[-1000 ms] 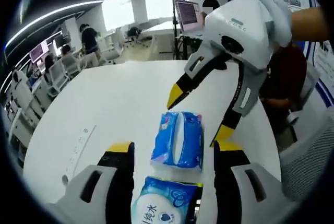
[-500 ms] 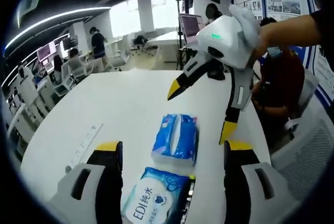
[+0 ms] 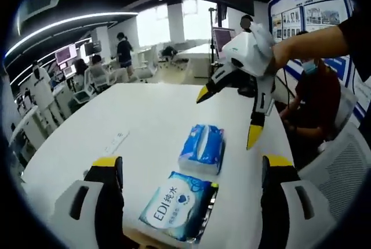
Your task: Operate the shoe box by opening the lid, removing the specified soft item, and placing it in the target area until the item is outside and the box remains undamaged.
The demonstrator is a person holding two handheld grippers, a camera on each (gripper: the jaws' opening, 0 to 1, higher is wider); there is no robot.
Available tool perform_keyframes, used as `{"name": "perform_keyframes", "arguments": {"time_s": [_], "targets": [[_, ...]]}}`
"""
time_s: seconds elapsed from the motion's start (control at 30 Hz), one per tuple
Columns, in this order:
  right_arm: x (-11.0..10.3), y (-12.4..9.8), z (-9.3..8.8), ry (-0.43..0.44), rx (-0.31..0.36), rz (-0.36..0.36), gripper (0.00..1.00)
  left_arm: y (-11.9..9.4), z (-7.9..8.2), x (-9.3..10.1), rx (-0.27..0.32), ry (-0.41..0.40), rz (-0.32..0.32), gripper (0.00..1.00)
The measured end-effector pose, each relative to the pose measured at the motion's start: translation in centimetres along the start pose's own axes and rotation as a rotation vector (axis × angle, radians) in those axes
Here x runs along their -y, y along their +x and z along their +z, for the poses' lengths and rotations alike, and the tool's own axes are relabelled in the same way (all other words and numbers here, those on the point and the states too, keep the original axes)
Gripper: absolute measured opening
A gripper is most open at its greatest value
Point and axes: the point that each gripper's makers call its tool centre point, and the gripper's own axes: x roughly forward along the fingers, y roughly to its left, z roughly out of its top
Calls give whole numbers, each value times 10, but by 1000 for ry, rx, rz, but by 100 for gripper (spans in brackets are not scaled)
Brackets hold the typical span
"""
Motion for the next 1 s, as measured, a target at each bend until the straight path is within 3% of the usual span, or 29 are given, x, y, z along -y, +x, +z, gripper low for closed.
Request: {"name": "perform_keyframes", "arguments": {"time_s": [0.2, 0.37, 0.6, 0.73, 1.0], "targets": [[-3, -1, 9, -21, -11, 7, 100, -22, 4, -4, 39, -42, 35, 99], [-5, -2, 17, -50, -25, 12, 100, -38, -1, -4, 32, -26, 53, 99], [-11, -1, 36, -59, 3, 32, 100, -62, -5, -10, 63, -63, 101, 99], [-15, 0, 46, -72, 11, 44, 100, -74, -13, -10, 50, -62, 121, 99], [-30, 6, 70, -91, 50, 78, 100, -110, -14, -12, 95, -103, 190, 99]]}}
